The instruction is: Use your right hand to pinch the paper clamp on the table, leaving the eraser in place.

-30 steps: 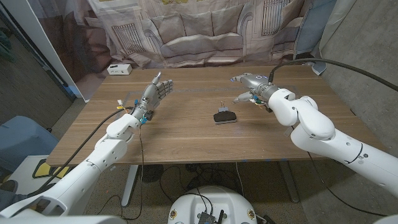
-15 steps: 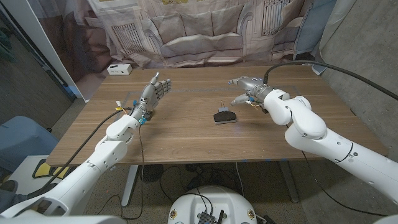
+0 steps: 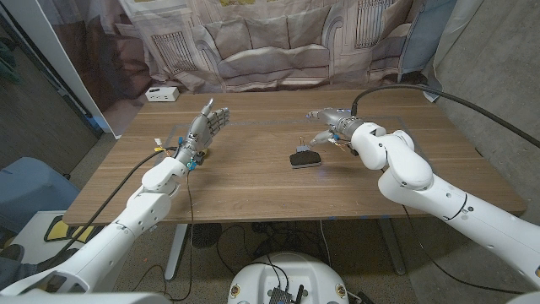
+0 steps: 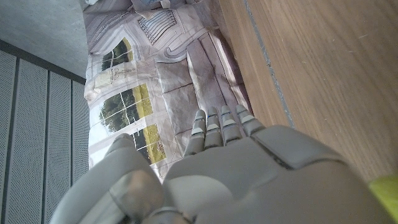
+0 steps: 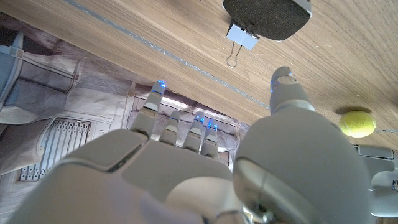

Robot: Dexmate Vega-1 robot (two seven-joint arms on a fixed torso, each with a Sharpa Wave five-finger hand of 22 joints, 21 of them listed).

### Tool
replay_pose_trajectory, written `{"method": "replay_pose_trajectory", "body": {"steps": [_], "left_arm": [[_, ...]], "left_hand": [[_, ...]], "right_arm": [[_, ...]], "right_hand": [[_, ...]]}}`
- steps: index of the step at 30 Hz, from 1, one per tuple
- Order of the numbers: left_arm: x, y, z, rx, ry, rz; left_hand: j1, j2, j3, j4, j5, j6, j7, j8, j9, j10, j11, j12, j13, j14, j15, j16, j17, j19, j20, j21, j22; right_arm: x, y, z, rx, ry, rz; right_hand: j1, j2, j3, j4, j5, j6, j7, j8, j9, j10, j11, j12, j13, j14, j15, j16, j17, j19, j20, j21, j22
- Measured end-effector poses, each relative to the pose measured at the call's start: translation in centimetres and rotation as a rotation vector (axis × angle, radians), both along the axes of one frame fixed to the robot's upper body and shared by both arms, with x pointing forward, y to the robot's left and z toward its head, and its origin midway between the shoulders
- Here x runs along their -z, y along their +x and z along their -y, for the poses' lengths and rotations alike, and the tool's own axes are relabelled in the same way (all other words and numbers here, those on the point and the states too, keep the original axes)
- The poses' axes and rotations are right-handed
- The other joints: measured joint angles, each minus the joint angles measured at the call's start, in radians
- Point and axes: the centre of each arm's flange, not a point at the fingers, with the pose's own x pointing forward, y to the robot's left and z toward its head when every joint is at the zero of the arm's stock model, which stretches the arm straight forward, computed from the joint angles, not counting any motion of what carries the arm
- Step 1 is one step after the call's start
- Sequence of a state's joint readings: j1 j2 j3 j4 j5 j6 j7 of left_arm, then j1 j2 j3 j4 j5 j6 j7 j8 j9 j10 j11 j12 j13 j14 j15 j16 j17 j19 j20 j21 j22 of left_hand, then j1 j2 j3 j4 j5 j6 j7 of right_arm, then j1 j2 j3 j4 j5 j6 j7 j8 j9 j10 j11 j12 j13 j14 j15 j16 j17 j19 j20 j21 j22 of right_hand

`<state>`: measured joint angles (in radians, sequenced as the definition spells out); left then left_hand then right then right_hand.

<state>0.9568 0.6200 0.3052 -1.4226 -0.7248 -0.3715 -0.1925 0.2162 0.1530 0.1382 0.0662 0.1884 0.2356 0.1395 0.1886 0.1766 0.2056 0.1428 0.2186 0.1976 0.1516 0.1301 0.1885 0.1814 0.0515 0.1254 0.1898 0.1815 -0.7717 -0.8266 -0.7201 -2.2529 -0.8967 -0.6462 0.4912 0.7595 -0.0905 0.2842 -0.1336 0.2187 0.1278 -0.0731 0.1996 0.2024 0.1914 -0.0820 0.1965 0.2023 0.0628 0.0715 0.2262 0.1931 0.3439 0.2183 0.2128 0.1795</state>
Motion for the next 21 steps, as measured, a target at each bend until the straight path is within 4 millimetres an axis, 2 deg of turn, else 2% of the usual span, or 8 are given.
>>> {"method": "replay_pose_trajectory", "body": {"steps": [9,14,21], "left_arm": [[-0.1,0.0,-0.1,-0.001,0.007,0.003],[-0.2,0.0,0.0,0.001,0.01,0.005],[-0.3,-0.1,0.2,0.003,0.016,0.008]], "left_hand": [[0.0,0.0,0.006,0.0,0.0,0.0,0.0,0.0,0.0,0.0,0.0,0.0,0.0,0.005,-0.005,0.0,0.0,0.0,0.0,0.0,0.0],[0.0,0.0,0.01,-0.004,0.0,0.0,0.0,0.0,0.0,0.004,-0.004,0.0,0.0,0.005,-0.005,0.0,0.0,0.0,0.0,0.0,0.0],[0.012,0.001,0.014,0.0,0.0,0.0,0.0,0.0,0.0,0.004,-0.004,0.0,0.0,0.005,-0.005,0.0,0.0,0.0,0.0,0.0,0.0]], "right_arm": [[0.2,0.5,-0.6,0.011,-0.01,-0.015],[0.3,0.8,-0.9,0.014,-0.014,-0.02],[0.2,1.2,-1.4,0.023,-0.036,-0.033]], "right_hand": [[0.0,0.0,0.0,0.0,0.0,0.006,0.002,0.0,0.0,0.0,0.0,0.0,0.0,0.0,0.0,0.0,0.0,0.009,0.001,0.0,0.0],[0.0,0.0,-0.004,-0.004,0.0,0.006,0.002,0.0,0.0,0.004,-0.004,0.0,0.0,0.027,-0.027,0.007,0.0,0.025,0.0,0.0,-0.003],[0.0,0.0,-0.004,-0.004,0.0,0.001,-0.004,0.0,0.0,-0.006,-0.013,0.0,0.0,0.028,-0.029,0.007,0.0,0.032,-0.004,0.0,-0.003]]}}
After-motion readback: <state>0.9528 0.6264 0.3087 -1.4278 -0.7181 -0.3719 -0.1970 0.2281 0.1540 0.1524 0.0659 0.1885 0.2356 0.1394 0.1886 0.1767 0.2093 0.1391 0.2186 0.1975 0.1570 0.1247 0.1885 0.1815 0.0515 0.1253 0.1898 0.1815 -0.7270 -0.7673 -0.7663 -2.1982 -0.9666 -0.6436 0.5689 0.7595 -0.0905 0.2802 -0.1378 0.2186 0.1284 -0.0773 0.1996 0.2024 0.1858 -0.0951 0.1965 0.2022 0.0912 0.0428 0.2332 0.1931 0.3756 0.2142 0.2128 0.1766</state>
